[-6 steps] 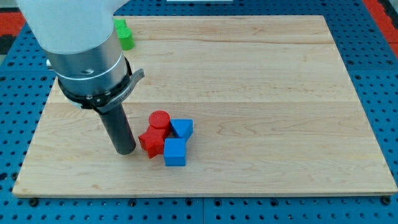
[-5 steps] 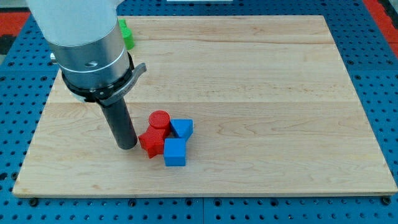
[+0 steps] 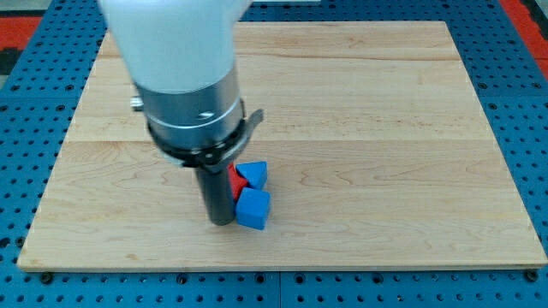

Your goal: Place the red star right to the red circle

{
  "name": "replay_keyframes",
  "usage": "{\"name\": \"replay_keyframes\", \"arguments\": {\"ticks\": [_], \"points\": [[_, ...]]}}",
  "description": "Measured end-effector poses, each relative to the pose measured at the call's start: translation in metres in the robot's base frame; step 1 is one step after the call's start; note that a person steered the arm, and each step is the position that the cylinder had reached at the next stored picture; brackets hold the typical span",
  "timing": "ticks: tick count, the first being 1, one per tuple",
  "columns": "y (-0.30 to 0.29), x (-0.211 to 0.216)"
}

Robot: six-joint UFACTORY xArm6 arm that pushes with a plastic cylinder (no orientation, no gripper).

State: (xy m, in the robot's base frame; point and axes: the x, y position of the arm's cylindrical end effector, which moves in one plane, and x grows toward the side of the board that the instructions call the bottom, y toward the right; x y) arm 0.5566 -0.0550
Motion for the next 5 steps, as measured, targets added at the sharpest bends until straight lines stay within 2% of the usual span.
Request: {"name": "replay_keyframes", "arguments": {"ticks": [2, 3, 5], "points": [[0.055, -0.059], [0.048, -0.073], [0.043, -0.067]]}}
